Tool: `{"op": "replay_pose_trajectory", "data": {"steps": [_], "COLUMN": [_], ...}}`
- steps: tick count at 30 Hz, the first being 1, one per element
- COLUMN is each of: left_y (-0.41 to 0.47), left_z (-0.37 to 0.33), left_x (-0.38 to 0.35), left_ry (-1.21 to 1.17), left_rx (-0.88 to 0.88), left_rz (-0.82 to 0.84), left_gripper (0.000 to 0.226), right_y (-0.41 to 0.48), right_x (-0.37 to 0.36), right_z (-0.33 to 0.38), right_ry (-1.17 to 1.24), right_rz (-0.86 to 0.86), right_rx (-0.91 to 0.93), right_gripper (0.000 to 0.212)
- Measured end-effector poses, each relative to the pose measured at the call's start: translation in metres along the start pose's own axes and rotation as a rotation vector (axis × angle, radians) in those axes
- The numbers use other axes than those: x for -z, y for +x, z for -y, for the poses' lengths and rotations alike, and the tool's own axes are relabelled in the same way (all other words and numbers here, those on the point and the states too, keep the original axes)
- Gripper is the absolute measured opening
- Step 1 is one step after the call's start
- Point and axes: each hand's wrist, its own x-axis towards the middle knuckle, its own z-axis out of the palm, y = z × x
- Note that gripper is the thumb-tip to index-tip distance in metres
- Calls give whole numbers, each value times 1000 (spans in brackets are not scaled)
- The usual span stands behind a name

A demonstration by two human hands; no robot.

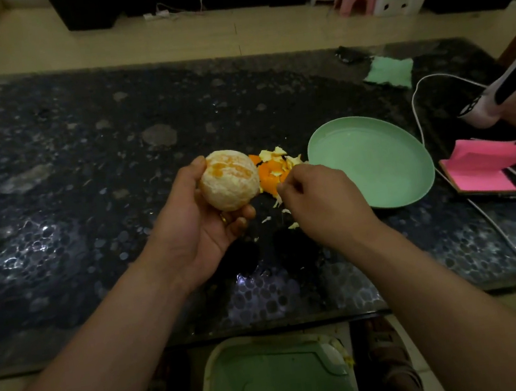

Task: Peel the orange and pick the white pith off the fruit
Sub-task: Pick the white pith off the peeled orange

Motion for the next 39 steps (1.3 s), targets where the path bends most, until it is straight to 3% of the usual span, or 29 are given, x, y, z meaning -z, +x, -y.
{"op": "replay_pose_trajectory", "data": {"steps": [5,9,14,22,30,39], "left_y": [1,1,-1,-4,-6,-6], "left_z": [1,2,2,3,8,0], "left_x": [-2,-2,-3,-6,-14,-6], "left_ry": [7,16,25,160,210,47], "left_rx": [-23,-45,-66,-156,-198,-68], "left_rz": [-15,-20,-2,-48,-79,-4], "left_gripper": [57,55,53,33,35,47], "right_y": [-7,-19,-22,-19,-22,-23], "right_x": [15,25,26,23,17,20], "right_z": [9,24,24,19,23,22], "right_ry": [268,572,555,487,397,564], "right_rz": [-29,118,130,176,70,45], "right_rx": [5,-16,-14,-17,7,60], "right_gripper": [5,20,20,18,17,14]}}
